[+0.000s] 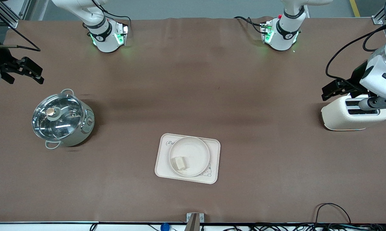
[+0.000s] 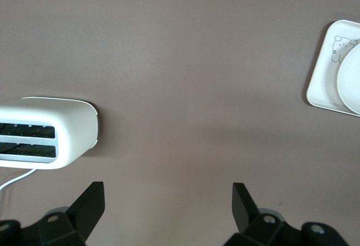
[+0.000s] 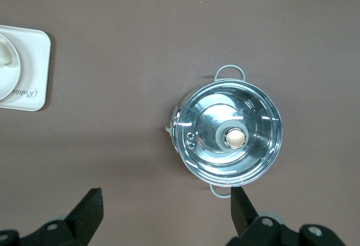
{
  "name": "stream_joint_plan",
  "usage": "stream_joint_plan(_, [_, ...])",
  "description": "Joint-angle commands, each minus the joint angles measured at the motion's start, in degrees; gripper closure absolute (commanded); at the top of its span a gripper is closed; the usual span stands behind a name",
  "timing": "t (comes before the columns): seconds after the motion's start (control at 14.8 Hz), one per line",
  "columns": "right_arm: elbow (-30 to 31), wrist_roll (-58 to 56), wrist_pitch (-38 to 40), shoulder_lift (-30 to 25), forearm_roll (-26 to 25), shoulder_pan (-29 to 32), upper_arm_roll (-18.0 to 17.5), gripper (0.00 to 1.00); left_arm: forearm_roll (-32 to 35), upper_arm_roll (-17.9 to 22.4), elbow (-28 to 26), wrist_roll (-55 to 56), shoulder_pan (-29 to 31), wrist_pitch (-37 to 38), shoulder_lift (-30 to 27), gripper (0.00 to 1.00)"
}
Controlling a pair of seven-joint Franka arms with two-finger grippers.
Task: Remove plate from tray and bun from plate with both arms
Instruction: 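Move the right gripper toward the white plate on the tray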
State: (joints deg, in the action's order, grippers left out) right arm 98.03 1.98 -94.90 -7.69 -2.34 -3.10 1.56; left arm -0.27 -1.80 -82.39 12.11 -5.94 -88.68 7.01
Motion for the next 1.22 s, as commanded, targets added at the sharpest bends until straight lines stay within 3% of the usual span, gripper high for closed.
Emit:
stream_joint_plan(0.0, [-0.7,0.6,0.8,0.4,-0.4,2.3,-2.0,0.00,0.9,0.0,2.0,-0.6,0.1,0.6,1.0,0.00])
stream_joint_plan(0.27, [-0.7,0.6,0.7,0.7,-0.3,2.3,-2.0,0.00,1.0,-0.1,2.3,-0.2,-0.3,0.6,1.1,0.00])
stream_joint_plan(0.41, [-1.0,0.6,0.1,3.5,0.1,2.3,-2.2,0.00,0.5,-0.7,2.6,0.4,-0.9,0.4,2.2,0.00])
stream_joint_plan(0.68, [-1.2,0.7,0.1,9.3,8.1,1.1,-2.2,0.00,-1.6,-1.6,2.7,0.5,-3.4,-0.1,6.6,0.00])
stream_joint_plan(0.88, [-1.5,1.4,-1.7,12.6,16.0,1.4,-2.1,0.00,-4.7,-1.8,2.4,4.7,-6.7,-6.9,12.0,0.00])
stream_joint_plan(1.15, [-1.5,2.3,-6.3,16.6,17.3,0.9,-2.2,0.00,-4.4,-1.7,2.5,13.7,-12.4,-14.5,17.8,0.00])
